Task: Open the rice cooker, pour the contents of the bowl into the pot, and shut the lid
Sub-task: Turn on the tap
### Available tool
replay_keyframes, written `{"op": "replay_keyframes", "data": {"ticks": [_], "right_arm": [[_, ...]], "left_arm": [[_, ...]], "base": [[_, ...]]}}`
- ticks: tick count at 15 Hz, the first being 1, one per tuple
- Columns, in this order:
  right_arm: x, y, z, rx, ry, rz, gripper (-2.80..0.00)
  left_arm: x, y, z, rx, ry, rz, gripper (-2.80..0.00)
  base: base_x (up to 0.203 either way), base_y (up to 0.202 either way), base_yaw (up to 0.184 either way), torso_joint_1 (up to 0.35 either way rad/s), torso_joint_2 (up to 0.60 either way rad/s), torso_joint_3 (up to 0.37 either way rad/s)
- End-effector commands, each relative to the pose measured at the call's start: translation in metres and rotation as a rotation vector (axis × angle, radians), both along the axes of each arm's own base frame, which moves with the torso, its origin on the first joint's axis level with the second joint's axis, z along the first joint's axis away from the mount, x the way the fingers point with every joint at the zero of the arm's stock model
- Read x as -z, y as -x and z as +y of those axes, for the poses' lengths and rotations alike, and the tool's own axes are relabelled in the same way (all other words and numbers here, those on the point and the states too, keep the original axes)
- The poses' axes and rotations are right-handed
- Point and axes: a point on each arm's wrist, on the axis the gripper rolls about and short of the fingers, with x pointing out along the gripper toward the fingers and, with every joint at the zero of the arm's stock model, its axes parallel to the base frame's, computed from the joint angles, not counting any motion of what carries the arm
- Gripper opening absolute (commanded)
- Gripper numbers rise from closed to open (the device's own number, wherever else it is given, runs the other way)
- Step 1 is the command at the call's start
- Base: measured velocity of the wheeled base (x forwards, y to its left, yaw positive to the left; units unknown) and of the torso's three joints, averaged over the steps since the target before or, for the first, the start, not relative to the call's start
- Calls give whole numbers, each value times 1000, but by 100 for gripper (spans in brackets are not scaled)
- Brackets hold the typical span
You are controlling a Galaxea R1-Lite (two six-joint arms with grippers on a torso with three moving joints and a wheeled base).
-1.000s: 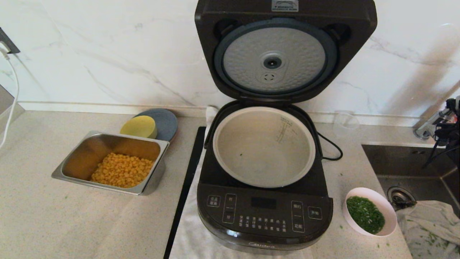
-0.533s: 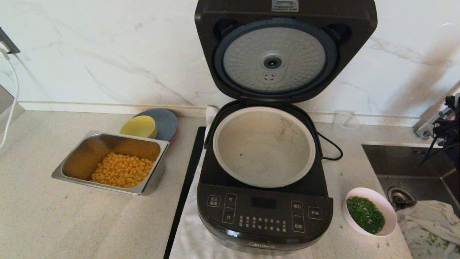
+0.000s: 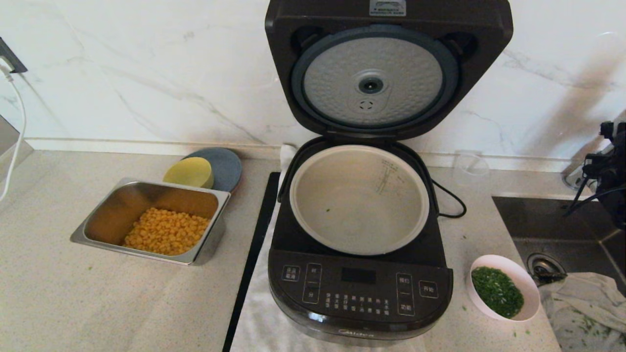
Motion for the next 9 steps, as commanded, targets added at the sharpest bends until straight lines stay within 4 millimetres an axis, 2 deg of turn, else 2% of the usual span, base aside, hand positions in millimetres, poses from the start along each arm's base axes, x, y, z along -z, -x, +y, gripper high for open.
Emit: {"op": "replay_keyframes", "data": {"ticks": [1,9], "right_arm": [[7,-7,-3,4,1,1,-280],[13,-16,-11,13,3,0,-280]], "left_arm": [[0,0,0,0,0,-1,-280],[0,0,0,0,0,-1,-280]], "base": [[0,0,0,0,0,0],[0,0,0,0,0,0]]}}
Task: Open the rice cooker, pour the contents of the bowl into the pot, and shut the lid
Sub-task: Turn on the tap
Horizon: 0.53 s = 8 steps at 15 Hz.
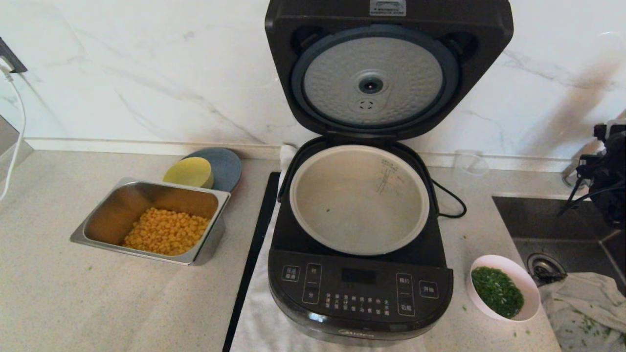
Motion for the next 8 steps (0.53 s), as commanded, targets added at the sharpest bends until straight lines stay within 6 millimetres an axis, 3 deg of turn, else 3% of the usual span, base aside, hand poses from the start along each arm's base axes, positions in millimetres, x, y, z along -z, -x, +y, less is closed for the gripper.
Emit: {"op": "replay_keyframes", "data": {"ticks": [1,8], "right_arm": [[7,-2,-5,10,-2,8,-280],[7,-1,-8,18,-3,8,-280]], "left_arm": [[0,0,0,1,-1,-1,-280],[0,0,0,1,-1,-1,-280]], "base": [[0,0,0,0,0,0],[0,0,0,0,0,0]]}}
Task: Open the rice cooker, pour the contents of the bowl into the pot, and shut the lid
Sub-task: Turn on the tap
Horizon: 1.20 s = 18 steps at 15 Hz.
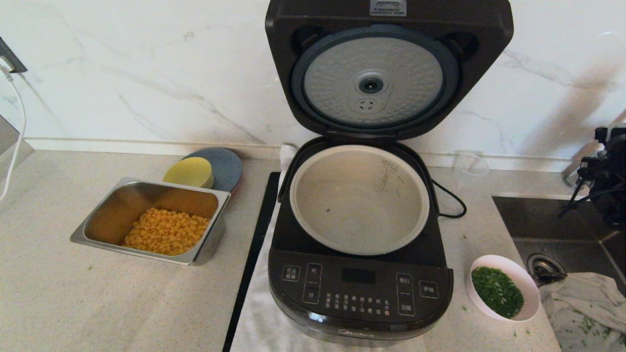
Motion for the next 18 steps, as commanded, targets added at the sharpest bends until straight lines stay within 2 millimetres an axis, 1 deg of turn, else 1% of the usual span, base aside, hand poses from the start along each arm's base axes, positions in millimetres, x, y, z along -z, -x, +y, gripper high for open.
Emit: {"op": "replay_keyframes", "data": {"ticks": [1,9,15,17,18], "right_arm": [[0,2,0,5,0,3,-280],[3,20,7,9,-21,48,-280],[12,34,10,13,-44,92,-280],[4,43,14,12,-36,56,-280],[-4,50,20,6,-33,34,-280]], "left_arm": [[0,0,0,1,-1,-1,-280],[0,0,0,-1,-1,-1,-280],[0,0,0,1,-1,-1,-280],[0,0,0,1,-1,-1,-280],[0,0,0,1,-1,-1,-280]], "base": [[0,0,0,0,0,0],[0,0,0,0,0,0],[0,0,0,0,0,0],[0,0,0,0,0,0],[0,0,0,0,0,0]]}}
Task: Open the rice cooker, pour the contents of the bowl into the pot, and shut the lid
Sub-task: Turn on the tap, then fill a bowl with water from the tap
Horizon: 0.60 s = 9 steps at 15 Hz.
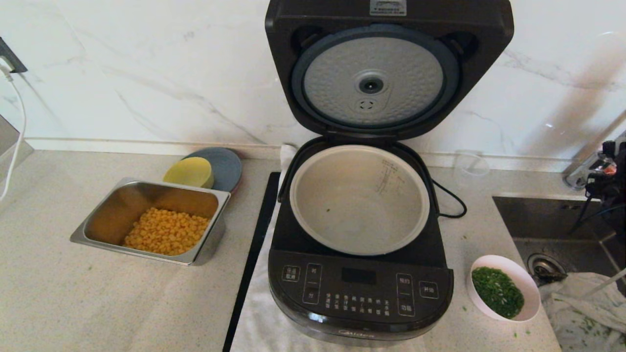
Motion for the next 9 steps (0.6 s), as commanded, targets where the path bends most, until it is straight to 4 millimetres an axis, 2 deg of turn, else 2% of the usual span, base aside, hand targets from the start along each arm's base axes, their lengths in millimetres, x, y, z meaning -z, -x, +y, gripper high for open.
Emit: {"op": "replay_keyframes", "data": {"ticks": [1,5,7,9], "right_arm": [[-24,18,16,-17,16,-49,-280],[-60,56,76,-177,-44,-29,-280],[-65,87,108,-317,-193,115,-280],[-67,126,131,-471,-378,293,-280]], "left_arm": [[0,0,0,0,0,-1,-280],[0,0,0,0,0,-1,-280],[0,0,0,0,0,-1,-280],[0,0,0,0,0,-1,-280]], "base": [[0,0,0,0,0,0],[0,0,0,0,0,0],[0,0,0,0,0,0],[0,0,0,0,0,0]]}}
